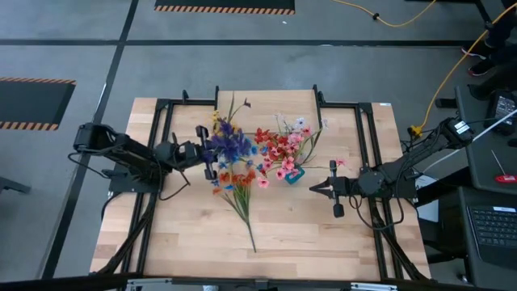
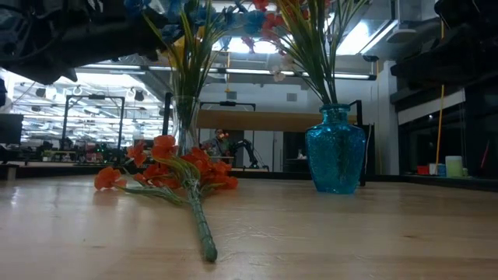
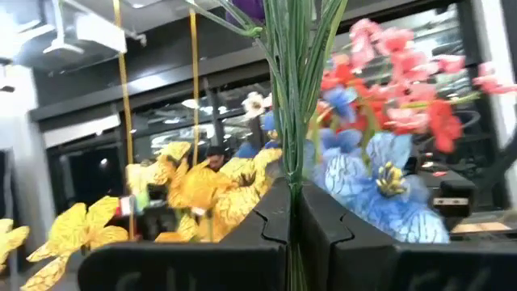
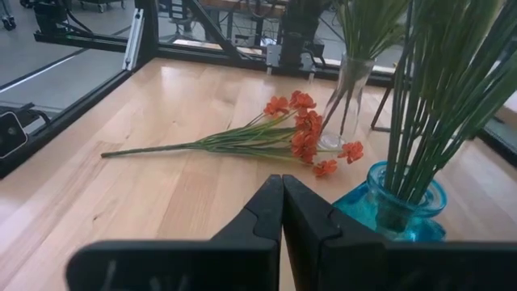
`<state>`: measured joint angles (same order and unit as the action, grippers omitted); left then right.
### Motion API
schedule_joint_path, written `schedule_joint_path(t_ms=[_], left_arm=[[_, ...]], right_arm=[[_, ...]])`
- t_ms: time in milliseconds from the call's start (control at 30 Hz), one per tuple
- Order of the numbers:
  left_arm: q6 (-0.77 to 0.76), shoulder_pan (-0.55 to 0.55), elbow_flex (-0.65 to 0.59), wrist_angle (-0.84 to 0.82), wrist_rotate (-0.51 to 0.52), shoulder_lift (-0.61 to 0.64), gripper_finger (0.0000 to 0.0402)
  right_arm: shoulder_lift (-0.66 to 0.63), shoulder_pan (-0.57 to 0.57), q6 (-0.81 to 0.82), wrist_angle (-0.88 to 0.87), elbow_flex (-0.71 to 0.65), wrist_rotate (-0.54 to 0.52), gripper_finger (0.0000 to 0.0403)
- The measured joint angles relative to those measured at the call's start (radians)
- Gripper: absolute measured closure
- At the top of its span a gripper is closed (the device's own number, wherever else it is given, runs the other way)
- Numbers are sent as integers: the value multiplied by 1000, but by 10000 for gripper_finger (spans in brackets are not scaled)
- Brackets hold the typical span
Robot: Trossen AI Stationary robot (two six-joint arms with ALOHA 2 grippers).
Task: Pick and place flowers into a vace then onto a shelf
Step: Put the violet flowers into the transparent vase
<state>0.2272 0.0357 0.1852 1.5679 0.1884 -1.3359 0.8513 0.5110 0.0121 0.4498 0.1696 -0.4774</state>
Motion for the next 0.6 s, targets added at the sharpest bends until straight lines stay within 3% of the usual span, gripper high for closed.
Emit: schedule_joint_path(t_ms=[400, 600], left_arm=[[-48, 0, 0, -4, 106, -4, 398], [-53, 0, 18, 0, 73, 34, 398]], right_arm=[[0, 0, 35, -26, 0, 0, 389], [0, 0, 35, -26, 0, -1, 389]])
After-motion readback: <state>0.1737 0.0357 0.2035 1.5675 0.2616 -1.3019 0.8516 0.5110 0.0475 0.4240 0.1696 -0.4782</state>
